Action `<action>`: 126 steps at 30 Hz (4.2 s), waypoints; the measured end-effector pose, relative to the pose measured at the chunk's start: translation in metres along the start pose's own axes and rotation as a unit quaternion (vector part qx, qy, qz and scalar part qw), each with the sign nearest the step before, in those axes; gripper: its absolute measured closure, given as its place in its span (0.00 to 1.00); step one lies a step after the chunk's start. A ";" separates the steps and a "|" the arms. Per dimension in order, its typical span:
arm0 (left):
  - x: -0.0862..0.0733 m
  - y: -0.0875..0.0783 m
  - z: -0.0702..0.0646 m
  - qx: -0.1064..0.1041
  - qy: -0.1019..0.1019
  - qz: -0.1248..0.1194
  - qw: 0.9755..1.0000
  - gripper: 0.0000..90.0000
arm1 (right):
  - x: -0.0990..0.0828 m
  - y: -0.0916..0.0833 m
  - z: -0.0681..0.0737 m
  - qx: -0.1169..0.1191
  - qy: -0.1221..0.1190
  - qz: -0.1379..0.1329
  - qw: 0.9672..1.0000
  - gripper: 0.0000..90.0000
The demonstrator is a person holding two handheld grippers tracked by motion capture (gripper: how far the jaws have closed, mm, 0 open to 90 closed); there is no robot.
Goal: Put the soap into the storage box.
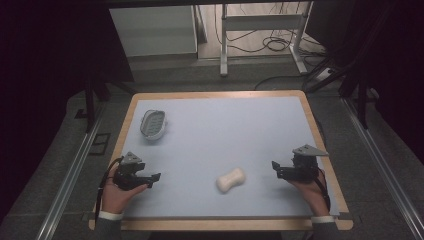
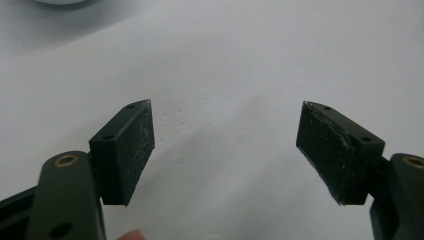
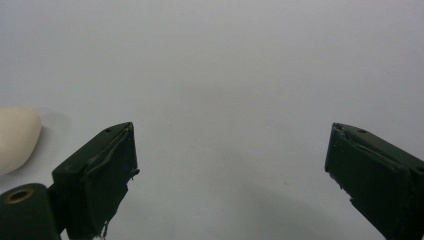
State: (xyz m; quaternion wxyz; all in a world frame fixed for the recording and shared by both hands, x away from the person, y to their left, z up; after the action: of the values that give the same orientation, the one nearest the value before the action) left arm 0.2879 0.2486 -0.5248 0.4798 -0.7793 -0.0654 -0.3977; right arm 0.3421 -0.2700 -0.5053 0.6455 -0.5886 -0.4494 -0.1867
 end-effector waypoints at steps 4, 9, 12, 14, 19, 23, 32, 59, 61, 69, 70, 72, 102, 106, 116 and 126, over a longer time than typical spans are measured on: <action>0.000 -0.001 0.000 -0.004 -0.004 -0.002 1.000 0.26 | -0.001 -0.001 -0.001 -0.001 0.000 0.003 1.000 0.07; 0.000 -0.003 -0.001 -0.013 -0.012 0.000 1.000 0.29 | -0.003 -0.001 -0.005 -0.003 0.008 0.002 1.000 0.07; 0.000 -0.003 -0.003 -0.011 -0.011 0.003 1.000 0.29 | -0.003 0.000 -0.006 0.003 0.007 0.004 1.000 0.07; -0.001 -0.003 -0.005 -0.011 -0.011 0.005 1.000 0.29 | -0.003 0.002 -0.005 0.003 0.003 0.005 1.000 0.07; 0.000 -0.008 -0.012 -0.008 -0.006 -0.001 1.000 0.29 | -0.003 0.001 -0.004 0.006 -0.003 0.004 1.000 0.07; 0.003 -0.010 -0.016 -0.012 0.000 -0.005 1.000 0.29 | -0.002 -0.004 -0.004 0.006 0.001 0.000 1.000 0.07; 0.010 -0.008 -0.023 -0.028 0.001 -0.003 1.000 0.29 | -0.004 -0.014 -0.011 -0.005 0.011 -0.009 1.000 0.08; 0.055 -0.011 -0.062 -0.049 0.072 0.012 0.996 0.27 | -0.010 -0.023 -0.020 -0.015 0.024 -0.016 0.999 0.09; 0.060 -0.008 -0.068 -0.049 0.080 0.022 0.995 0.27 | -0.010 -0.025 -0.021 -0.016 0.026 -0.020 0.999 0.09; 0.072 0.002 -0.082 -0.057 0.097 0.036 0.993 0.27 | -0.011 -0.025 -0.022 -0.022 0.025 -0.022 0.999 0.09; 0.072 0.002 -0.082 -0.057 0.097 0.036 0.993 0.27 | -0.011 -0.025 -0.022 -0.022 0.025 -0.022 0.999 0.09; 0.074 0.005 -0.085 -0.058 0.099 0.037 0.993 0.27 | -0.011 -0.025 -0.022 -0.021 0.026 -0.022 0.999 0.09; 0.093 0.045 -0.136 -0.077 0.153 0.063 0.983 0.26 | -0.014 -0.022 -0.022 -0.020 0.026 -0.017 0.999 0.09; 0.094 0.047 -0.140 -0.078 0.158 0.065 0.982 0.26 | -0.014 -0.021 -0.023 -0.018 0.024 -0.013 0.999 0.09; 0.100 0.069 -0.153 -0.082 0.169 0.087 0.978 0.27 | -0.015 -0.020 -0.024 -0.017 0.028 -0.010 0.999 0.09; 0.106 0.096 -0.168 -0.090 0.189 0.120 0.970 0.27 | -0.017 -0.020 -0.026 -0.019 0.030 -0.009 0.999 0.09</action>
State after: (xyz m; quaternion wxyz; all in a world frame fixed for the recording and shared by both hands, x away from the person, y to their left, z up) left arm 0.3119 0.0342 -0.4818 0.4556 -0.7321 0.1565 -0.4816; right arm 0.3274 -0.3040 -0.5041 0.6458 -0.5905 -0.4318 -0.2185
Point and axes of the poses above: each handheld gripper's, and its own axes: y roughly forward along the jaws, x roughly out of its top, z roughly to its left, the point moved 1 cm from there along y, roughly forward along the jaws, and after that the axes turned 8 degrees about -x, right-handed, at the moved point
